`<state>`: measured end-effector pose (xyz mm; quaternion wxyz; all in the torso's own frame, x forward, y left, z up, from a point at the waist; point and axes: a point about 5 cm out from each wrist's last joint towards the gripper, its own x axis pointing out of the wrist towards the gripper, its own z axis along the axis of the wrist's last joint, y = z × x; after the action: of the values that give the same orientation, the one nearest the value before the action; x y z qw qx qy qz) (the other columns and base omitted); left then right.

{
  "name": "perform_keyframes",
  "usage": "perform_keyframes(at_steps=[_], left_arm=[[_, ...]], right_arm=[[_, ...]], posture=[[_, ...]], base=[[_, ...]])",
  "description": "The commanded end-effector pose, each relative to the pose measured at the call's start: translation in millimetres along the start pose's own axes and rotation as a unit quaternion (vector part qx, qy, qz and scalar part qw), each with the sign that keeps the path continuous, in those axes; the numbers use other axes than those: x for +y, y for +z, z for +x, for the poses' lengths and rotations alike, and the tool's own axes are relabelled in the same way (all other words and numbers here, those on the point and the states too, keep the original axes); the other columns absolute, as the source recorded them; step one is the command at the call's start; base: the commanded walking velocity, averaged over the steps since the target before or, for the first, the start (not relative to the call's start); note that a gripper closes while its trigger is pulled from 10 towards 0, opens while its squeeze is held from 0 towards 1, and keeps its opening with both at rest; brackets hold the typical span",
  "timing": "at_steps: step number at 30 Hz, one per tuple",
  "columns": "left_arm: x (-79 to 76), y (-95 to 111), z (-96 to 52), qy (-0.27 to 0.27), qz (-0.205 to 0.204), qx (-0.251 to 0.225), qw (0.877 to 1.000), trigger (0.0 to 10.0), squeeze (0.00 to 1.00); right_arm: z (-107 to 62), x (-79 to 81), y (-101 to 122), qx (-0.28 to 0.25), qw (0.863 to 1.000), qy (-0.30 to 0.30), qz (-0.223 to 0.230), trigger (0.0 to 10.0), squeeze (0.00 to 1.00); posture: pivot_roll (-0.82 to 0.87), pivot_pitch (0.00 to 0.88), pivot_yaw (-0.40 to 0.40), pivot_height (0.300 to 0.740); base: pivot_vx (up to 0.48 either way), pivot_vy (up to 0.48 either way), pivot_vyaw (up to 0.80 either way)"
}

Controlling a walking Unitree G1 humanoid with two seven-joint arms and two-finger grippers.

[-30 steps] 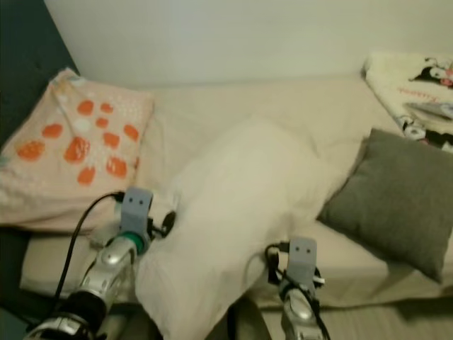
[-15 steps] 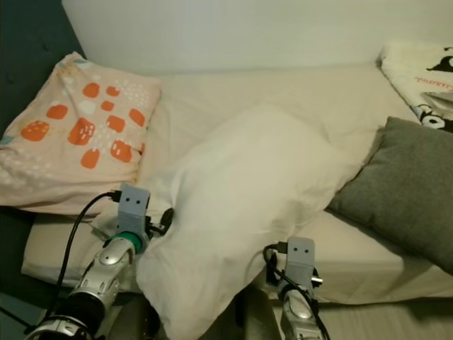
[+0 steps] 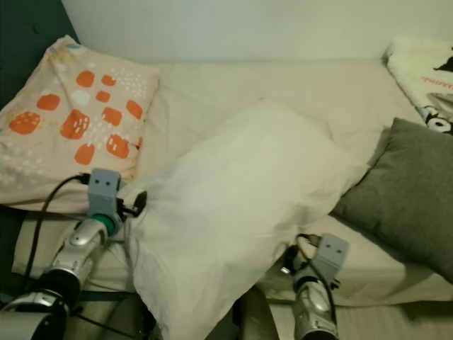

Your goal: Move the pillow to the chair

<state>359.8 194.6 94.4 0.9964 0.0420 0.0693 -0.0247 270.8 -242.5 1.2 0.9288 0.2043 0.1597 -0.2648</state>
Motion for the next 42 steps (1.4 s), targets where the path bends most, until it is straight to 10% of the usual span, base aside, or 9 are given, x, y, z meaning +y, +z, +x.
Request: perform_keyframes(at_steps=[1,13,19,22,23,26,27,32,42], left_arm=[[9.2,-0.7,-0.6,0.019,-0.013,0.002,1.000,10.0,1.00],[24.8,28.9,11.0,0.025,-0.056,-0.021,0.998,10.0,1.00],[26.8,30.7,12.6,0.051,-0.097,-0.022,0.994,10.0,1.00],[19.3,26.3,13.4,0.033,-0.119,-0.011,0.992,10.0,1.00],[-8.0,13.4,13.2,-0.045,-0.139,0.018,0.989,10.0,1.00],[-22.7,6.6,11.8,-0.084,-0.141,0.032,0.986,10.0,1.00],[-49.9,-6.9,6.6,-0.154,-0.143,0.057,0.976,10.0,1.00],[-86.0,-25.6,-4.9,-0.239,-0.161,0.090,0.953,10.0,1.00],[-126.2,-36.3,-20.8,-0.341,-0.218,0.103,0.908,10.0,1.00]], right_arm=[[-0.9,-9.1,-1.0,0.005,0.999,-0.016,0.031,10.0,1.00],[-4.2,-13.8,-1.0,0.032,0.969,0.009,0.243,10.0,1.00],[-18.4,0.0,6.4,0.048,0.919,0.125,0.371,10.0,1.00],[-25.2,9.5,7.1,0.063,0.917,0.179,0.351,10.0,1.00],[-32.4,24.8,0.9,0.075,0.939,0.230,0.243,10.0,1.00],[-35.3,32.4,-1.9,0.080,0.942,0.253,0.207,10.0,1.00],[-38.6,46.0,-1.9,0.089,0.930,0.293,0.202,10.0,1.00],[-43.7,66.3,2.9,0.114,0.900,0.364,0.210,10.0,1.00],[-52.4,99.2,2.5,0.164,0.865,0.449,0.156,10.0,1.00]], posture=[[-0.06,0.124,0.105,0.610],[-0.10,0.169,0.129,0.610],[-0.12,0.187,0.126,0.610],[-0.12,0.185,0.130,0.610],[-0.12,0.182,0.132,0.610],[-0.12,0.177,0.132,0.610],[-0.12,0.168,0.129,0.610],[-0.11,0.155,0.119,0.610],[-0.08,0.140,0.118,0.610]], base=[[0.000,0.000,0.00],[0.000,0.000,0.00],[0.000,0.000,0.00],[0.000,0.000,0.00],[0.000,0.000,0.00],[0.000,0.000,0.00],[0.000,0.000,0.00],[0.000,0.000,0.00],[0.000,0.000,0.00]])
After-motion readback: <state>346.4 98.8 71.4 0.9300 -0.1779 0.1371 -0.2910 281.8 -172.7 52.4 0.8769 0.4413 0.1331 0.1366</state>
